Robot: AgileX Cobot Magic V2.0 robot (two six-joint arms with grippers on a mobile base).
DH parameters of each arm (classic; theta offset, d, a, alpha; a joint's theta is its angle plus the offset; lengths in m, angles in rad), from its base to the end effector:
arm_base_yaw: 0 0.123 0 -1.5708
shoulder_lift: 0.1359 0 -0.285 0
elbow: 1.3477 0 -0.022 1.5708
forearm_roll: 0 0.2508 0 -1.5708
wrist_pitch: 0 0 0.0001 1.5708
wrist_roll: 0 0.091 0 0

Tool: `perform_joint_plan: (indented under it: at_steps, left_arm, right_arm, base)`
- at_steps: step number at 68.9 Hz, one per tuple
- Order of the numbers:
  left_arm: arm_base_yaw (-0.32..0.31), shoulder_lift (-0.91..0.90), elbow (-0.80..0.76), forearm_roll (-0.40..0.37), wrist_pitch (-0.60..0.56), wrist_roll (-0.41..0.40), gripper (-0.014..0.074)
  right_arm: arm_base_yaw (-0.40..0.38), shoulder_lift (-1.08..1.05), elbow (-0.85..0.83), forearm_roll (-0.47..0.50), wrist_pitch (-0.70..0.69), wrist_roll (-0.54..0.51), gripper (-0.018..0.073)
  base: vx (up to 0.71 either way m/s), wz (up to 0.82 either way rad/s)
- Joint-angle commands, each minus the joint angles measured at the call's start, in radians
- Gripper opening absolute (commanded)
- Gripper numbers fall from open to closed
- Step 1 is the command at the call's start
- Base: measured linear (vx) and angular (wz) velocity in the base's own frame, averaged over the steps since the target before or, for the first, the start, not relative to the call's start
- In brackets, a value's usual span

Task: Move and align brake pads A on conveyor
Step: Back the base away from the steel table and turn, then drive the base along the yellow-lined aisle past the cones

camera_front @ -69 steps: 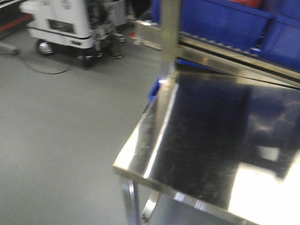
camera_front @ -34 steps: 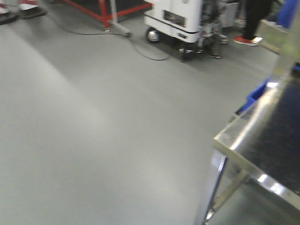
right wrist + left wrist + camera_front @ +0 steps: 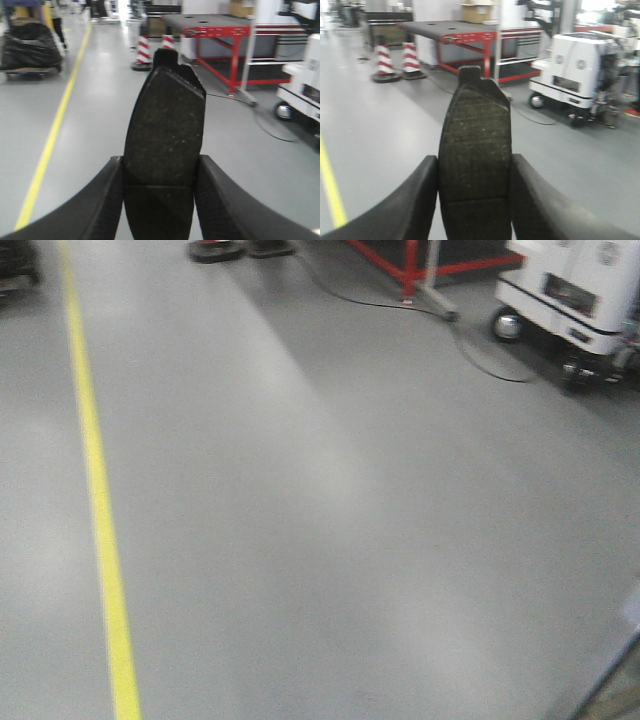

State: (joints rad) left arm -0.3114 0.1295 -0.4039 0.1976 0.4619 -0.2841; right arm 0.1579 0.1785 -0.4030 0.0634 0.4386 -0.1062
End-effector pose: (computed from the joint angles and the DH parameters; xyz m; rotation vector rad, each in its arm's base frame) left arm 0.0425 -0.0053 0.2986 0.1041 1.6654 -0.2440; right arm 0.0501 0.0105 0.2974 -0.1952 1.6867 0.1044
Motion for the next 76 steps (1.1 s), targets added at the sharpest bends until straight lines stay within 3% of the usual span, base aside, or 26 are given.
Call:
perform_joint_plan:
  at_steps: [1,35,76]
  left_arm:
    - [-0.002,0.014,-0.031,0.003,-0.092,-0.004,-0.0006]
    - [-0.002,0.014,-0.031,0.003,-0.092,-0.004,-0.0006]
    - [-0.002,0.014,-0.031,0.003,-0.092,-0.004,-0.0006]
  right_arm:
    - [-0.004,0.011,-0.028,-0.002,-0.101,-0.01,-0.0006]
    - [-0.004,0.011,-0.028,-0.002,-0.101,-0.01,-0.0006]
    - [-0.004,0.011,-0.028,-0.002,-0.101,-0.01,-0.0006]
  base:
    - [-0.14,0.8]
    - [-0.08,0.66]
    - [0.12,0.06]
